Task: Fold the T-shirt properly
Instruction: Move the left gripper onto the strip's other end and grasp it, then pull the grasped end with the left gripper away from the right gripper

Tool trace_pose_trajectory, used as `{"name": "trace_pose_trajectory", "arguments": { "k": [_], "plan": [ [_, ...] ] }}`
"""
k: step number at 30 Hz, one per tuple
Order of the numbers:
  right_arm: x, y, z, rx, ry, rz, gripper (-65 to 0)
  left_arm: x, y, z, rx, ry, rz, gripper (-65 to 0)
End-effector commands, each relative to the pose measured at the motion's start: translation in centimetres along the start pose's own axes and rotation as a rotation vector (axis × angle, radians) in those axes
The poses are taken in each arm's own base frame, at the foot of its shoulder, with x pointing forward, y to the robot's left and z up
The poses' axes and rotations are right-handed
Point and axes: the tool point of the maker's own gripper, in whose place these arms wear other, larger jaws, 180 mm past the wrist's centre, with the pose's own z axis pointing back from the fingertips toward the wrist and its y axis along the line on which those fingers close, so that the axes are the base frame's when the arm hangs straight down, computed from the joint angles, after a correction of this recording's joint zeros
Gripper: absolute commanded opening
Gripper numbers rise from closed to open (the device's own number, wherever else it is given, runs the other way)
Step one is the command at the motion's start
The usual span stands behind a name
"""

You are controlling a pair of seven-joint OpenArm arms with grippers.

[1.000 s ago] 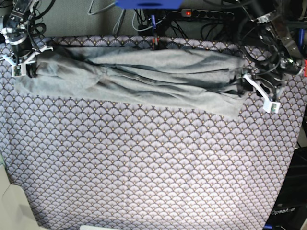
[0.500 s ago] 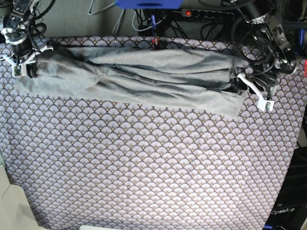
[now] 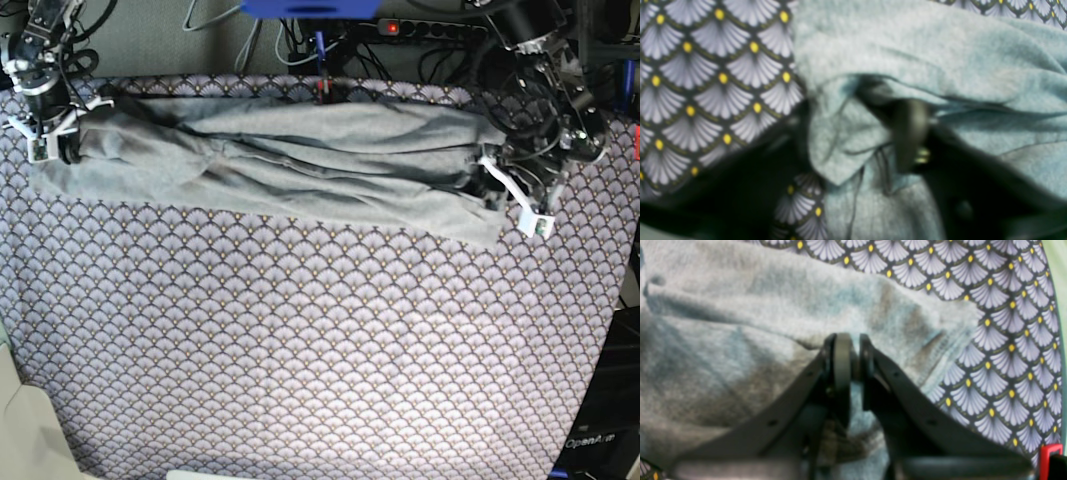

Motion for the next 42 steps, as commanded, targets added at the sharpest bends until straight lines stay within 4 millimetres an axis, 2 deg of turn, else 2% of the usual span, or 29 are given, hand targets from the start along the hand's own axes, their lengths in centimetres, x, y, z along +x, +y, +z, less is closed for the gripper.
{"name": "trace_pose_trajectory", "arguments": {
  "k": [1,3,4,25,36,42],
  "plan": [
    [1.3,-0.9,0.2,-0.016,-0.046,0.015,-62.0,1.4,0.0,0.3,-0.003,-0.045,-0.013,-47.5],
    [1.3,-0.9,0.2,-0.016,-0.046,0.015,-62.0,1.4,0.1,0.3,-0.002,-0.045,-0.012,-62.3],
    [1.3,-0.9,0.2,-0.016,-0.046,0.015,-62.0,1.4,0.1,0.3,-0.001,-0.043,-0.011,-65.0],
    [1.4,-0.4,0.1,-0.004,-0.046,0.016,-62.0,2.6,0.2,3.0,0.058,-0.051,-0.090,-65.0],
    [1.4,-0.4,0.1,-0.004,-0.046,0.016,-62.0,-0.8,0.4,3.4,0.063,0.015,-0.084,-65.0],
    [1.4,-0.4,0.1,-0.004,-0.046,0.016,-62.0,-0.1,0.1,4.2,0.076,-0.004,-0.105,-65.0]
  ]
}}
